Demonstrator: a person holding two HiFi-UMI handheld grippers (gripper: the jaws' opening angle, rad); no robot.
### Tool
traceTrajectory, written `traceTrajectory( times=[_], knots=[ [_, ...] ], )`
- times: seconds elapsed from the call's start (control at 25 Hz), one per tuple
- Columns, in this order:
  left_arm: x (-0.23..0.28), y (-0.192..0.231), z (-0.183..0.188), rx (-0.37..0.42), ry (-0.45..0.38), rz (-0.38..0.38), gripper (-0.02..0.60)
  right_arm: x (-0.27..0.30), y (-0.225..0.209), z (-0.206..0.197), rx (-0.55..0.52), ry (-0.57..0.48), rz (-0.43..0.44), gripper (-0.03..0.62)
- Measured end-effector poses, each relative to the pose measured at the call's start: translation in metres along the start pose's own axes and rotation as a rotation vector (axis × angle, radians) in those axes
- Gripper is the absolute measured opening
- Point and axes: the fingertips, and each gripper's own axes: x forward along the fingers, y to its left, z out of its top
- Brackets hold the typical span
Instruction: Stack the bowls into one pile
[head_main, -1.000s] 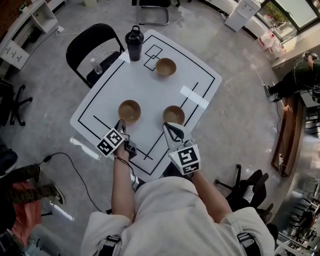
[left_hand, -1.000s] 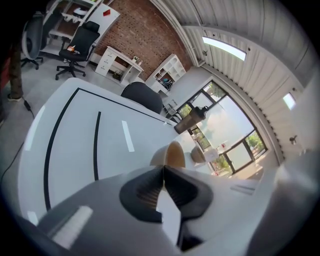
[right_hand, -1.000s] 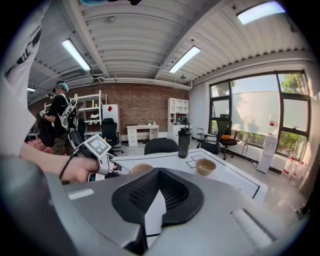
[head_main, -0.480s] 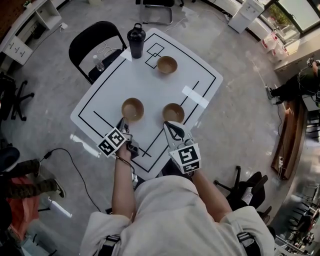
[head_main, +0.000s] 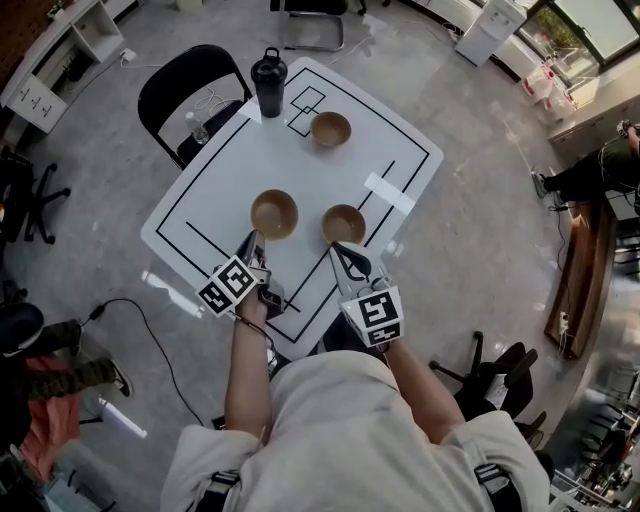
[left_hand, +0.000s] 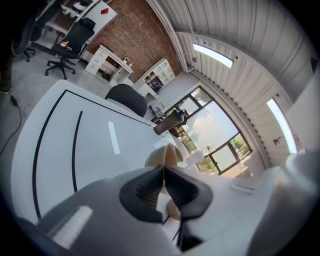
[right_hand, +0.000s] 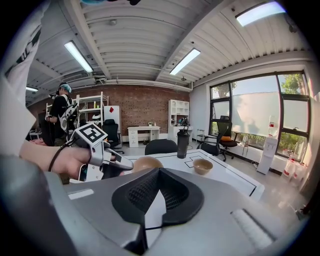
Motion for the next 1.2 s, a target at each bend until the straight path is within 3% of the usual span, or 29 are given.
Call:
traceTrajectory(
  times=[0.76, 1.2],
  knots=[
    [0.017, -0.084, -0.034, 0.073, 0.096, -0.165, 0.009, -0.029, -0.038, -0.014, 0.047, -0.012, -0.106, 0.0],
    [0.032, -0.109, -0.065, 0.088, 0.171, -0.209, 0.009, -0.041, -0.06, -0.022, 0.076, -0.006, -0.153, 0.0]
  ],
)
